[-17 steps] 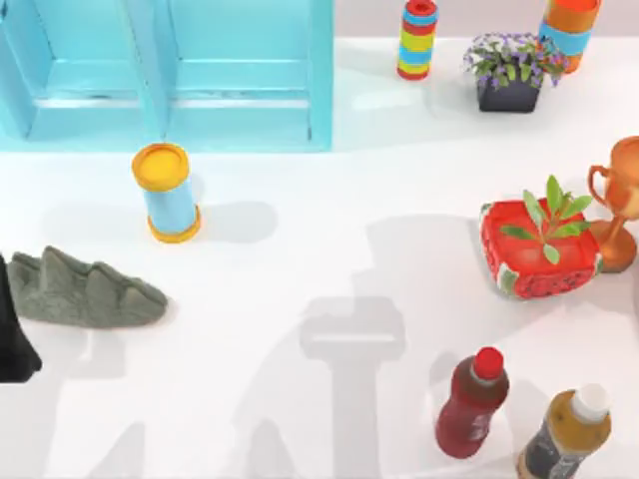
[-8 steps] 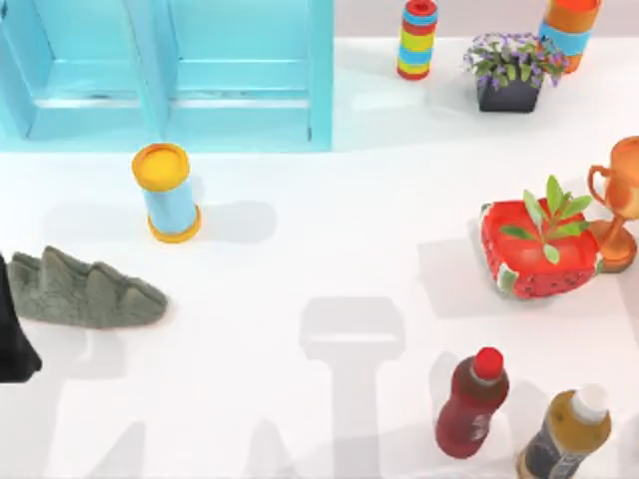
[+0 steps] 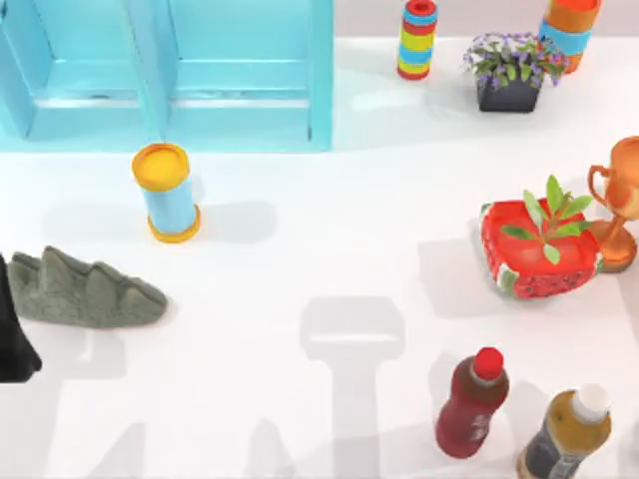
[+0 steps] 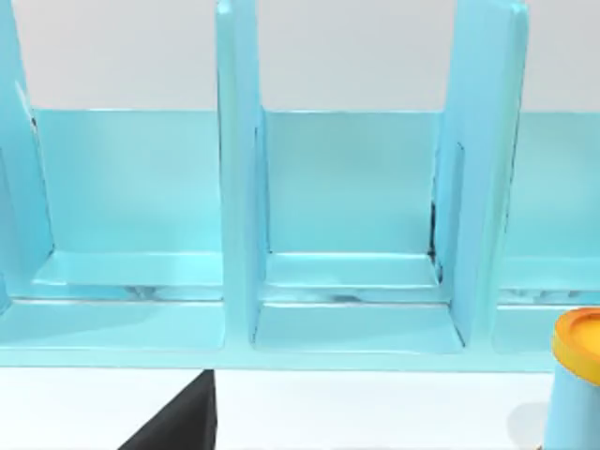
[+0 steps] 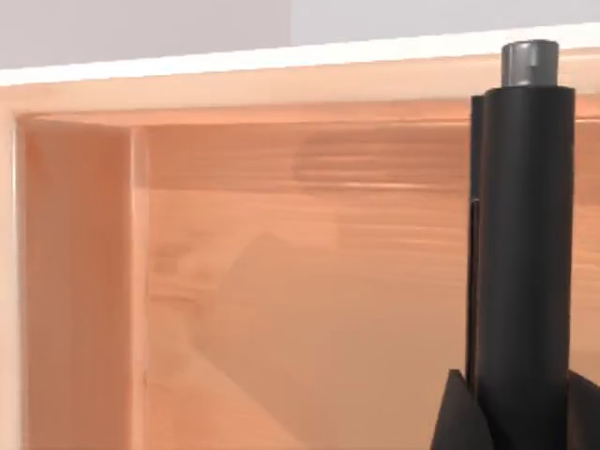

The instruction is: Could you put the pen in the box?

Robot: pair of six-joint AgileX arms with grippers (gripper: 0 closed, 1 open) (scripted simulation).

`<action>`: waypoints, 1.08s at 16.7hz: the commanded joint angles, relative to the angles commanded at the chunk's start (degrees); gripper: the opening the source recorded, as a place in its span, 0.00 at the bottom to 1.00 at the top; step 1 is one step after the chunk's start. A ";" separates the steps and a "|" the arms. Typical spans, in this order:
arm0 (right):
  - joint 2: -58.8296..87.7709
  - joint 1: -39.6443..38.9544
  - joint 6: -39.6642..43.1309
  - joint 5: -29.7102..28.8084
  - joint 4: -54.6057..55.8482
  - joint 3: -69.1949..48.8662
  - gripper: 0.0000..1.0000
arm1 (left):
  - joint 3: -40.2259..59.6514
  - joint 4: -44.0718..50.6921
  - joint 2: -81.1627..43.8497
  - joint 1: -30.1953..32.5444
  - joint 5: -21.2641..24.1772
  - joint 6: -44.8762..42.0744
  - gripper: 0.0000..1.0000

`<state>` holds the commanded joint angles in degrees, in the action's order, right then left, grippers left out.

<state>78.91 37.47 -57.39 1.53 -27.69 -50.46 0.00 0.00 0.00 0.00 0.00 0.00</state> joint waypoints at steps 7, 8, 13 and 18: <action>1.65 -9.25 -0.75 -0.72 6.71 1.92 0.00 | 0.00 0.00 0.00 0.00 0.00 0.00 1.00; 2.27 -9.73 -1.26 -1.22 7.95 2.47 0.00 | 0.00 0.00 0.00 0.00 0.00 0.00 1.00; 5.85 -8.52 -5.10 -3.50 12.34 5.28 0.00 | 0.00 0.00 0.00 0.00 0.00 0.00 1.00; 7.65 -6.63 -6.63 -4.44 13.89 6.31 0.00 | 0.00 0.00 0.00 0.00 0.00 0.00 1.00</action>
<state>86.56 30.83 -64.02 -2.91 -13.80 -44.15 0.00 0.00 0.00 0.00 0.00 0.00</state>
